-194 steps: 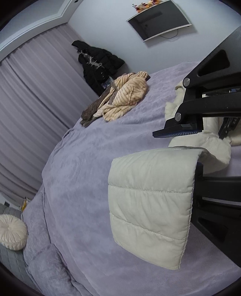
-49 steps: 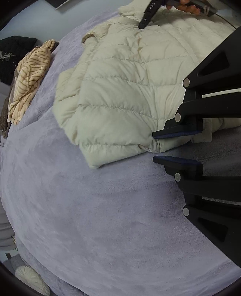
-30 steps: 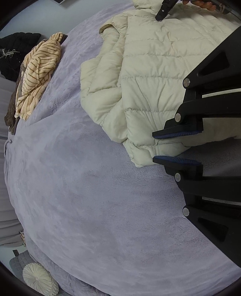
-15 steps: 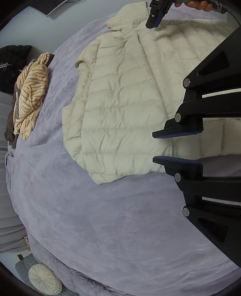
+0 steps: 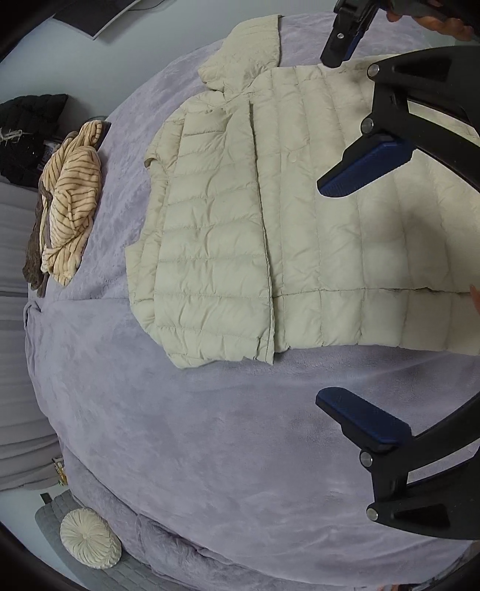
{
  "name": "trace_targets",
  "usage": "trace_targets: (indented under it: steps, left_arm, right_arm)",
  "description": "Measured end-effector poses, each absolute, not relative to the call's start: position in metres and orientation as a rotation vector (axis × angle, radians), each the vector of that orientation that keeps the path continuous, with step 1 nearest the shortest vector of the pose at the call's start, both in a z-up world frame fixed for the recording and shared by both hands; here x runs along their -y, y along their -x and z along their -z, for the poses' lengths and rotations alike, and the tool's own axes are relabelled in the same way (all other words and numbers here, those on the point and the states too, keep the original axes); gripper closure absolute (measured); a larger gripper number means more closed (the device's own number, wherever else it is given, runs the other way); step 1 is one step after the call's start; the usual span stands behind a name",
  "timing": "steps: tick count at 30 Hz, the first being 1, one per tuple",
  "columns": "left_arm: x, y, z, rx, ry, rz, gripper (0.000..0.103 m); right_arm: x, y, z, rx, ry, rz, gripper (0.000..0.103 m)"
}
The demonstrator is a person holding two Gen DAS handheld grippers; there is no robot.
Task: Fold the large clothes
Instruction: 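Grasp the other sleeve with the right tool and lift it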
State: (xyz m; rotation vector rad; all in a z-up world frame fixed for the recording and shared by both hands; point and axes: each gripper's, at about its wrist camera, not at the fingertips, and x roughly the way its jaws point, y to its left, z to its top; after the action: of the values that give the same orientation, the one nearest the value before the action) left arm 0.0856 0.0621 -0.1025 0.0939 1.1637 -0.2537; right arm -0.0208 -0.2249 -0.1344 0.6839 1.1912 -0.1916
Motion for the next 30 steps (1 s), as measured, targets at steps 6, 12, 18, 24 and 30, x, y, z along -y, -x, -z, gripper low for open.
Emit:
trace_targets:
  steps: [6, 12, 18, 24, 30]
  left_arm:
    - [-0.062, -0.09, 0.101, -1.215, -0.105, 0.24, 0.0]
    - [-0.023, -0.082, 0.088, -1.189, -0.161, 0.307, 0.0]
    - [0.039, -0.075, 0.087, -1.197, -0.166, 0.332, 0.0]
    - [0.108, -0.07, 0.106, -1.237, -0.196, 0.342, 0.0]
    - [0.171, -0.074, 0.134, -1.248, -0.235, 0.342, 0.0]
  right_arm:
    - [0.228, 0.043, 0.115, -1.154, -0.7, 0.238, 0.007]
    - [0.268, 0.075, 0.1, -1.055, -0.835, 0.266, 0.0]
    - [0.343, 0.102, 0.105, -1.006, -0.934, 0.348, 0.0]
    - [0.44, 0.118, 0.125, -0.976, -1.001, 0.434, 0.0]
    - [0.528, 0.112, 0.16, -0.856, -1.174, 0.414, 0.0]
